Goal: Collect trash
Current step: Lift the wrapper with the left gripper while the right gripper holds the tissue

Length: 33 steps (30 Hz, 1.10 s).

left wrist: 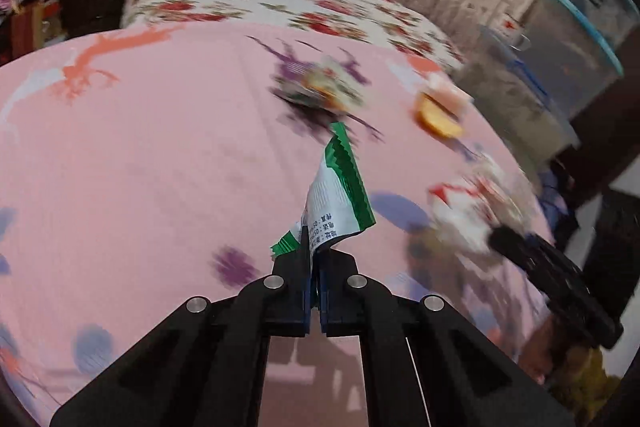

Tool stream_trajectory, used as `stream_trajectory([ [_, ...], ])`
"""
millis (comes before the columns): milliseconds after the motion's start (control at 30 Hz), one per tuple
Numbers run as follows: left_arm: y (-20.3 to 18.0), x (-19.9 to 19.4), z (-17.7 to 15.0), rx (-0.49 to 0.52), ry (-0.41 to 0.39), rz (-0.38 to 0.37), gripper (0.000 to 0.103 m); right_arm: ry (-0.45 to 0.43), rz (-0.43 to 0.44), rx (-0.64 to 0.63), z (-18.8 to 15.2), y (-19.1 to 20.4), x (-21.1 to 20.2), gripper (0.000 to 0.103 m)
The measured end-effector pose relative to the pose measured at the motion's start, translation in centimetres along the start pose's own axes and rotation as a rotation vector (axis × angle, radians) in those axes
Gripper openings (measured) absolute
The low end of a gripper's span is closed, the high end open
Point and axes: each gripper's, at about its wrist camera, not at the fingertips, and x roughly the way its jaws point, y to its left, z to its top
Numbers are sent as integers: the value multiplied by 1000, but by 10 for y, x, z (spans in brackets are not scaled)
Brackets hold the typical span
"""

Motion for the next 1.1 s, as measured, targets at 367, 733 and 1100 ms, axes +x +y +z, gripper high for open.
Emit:
stream_trajectory([
  [367, -53, 21, -19, 69, 69, -120, 3, -44, -88, 74, -22, -29, -37, 31],
  [733, -49, 27, -25, 59, 87, -112, 3, 2, -90, 65, -28, -32, -23, 31],
  [1100, -48, 30, -26, 61, 97, -113, 4, 9, -105, 54, -30, -28, -20, 31],
])
